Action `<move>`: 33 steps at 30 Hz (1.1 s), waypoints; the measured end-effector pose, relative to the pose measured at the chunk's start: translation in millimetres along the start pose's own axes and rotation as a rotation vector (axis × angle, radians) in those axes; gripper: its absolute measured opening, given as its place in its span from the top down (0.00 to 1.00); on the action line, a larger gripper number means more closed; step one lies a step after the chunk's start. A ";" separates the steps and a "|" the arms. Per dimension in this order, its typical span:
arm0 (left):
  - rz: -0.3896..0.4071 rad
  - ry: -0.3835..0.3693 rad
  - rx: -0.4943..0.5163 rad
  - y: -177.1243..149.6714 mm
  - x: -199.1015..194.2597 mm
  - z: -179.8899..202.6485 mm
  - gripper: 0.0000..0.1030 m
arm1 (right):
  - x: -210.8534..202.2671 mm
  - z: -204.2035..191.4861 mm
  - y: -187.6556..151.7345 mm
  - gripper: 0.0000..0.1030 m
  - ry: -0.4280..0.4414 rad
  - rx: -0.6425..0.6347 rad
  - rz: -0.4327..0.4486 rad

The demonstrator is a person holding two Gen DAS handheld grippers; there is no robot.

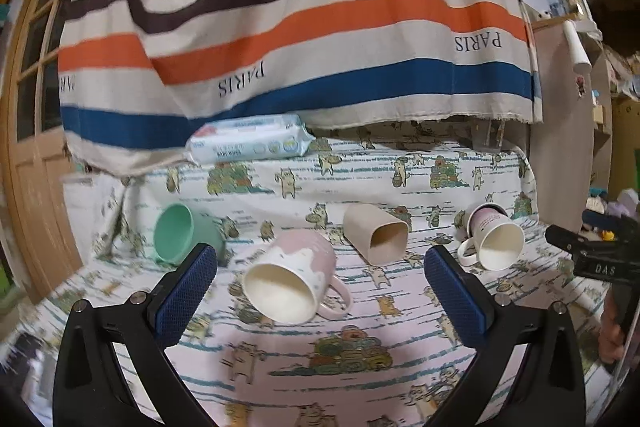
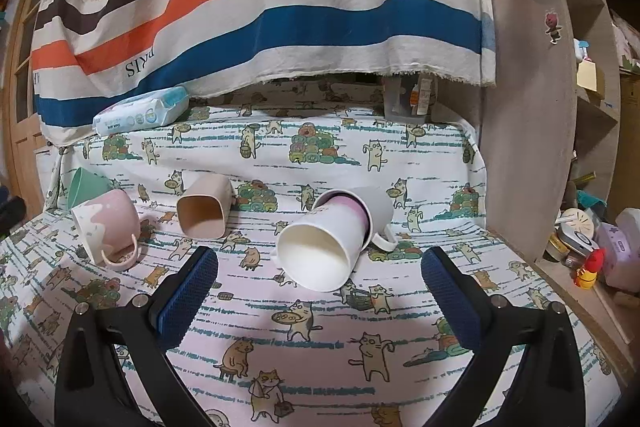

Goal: Flip cup upside down
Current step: 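Move the right tool toward the beige square cup lying on its side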

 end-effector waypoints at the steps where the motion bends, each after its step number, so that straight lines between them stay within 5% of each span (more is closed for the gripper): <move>1: 0.005 -0.003 0.013 2.6 -2.7 -0.3 0.00 | 0.0 0.0 0.0 0.00 0.000 0.000 0.001; 10: 0.061 -0.045 0.101 40.7 -6.8 0.2 0.00 | -5.2 -6.9 -0.6 0.00 -0.015 -0.014 0.011; 13: 0.026 -0.094 0.082 57.3 11.5 -4.6 0.00 | -15.1 -12.9 6.2 0.00 0.007 -0.002 0.032; 21: 0.024 -0.101 -0.011 93.7 60.0 -29.6 0.00 | -41.4 -27.0 72.8 0.00 0.119 0.035 0.119; 25: 0.040 -0.116 -0.059 94.4 74.6 -43.3 0.00 | -32.2 -39.5 98.2 0.00 0.139 0.048 0.111; 33: -0.078 -0.109 -0.145 72.6 113.4 -69.3 0.00 | 25.1 -81.7 138.0 0.00 0.179 -0.026 0.033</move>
Point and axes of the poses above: each gripper's, at about its wrist camera, not at the fingertips, and x roughly the way its jaws point, z to its right, y to its top, the point moved 2 cm from there along x, roughly the way its jaws point, and after that the axes turned 13 degrees about -x, right-handed, at the moved point
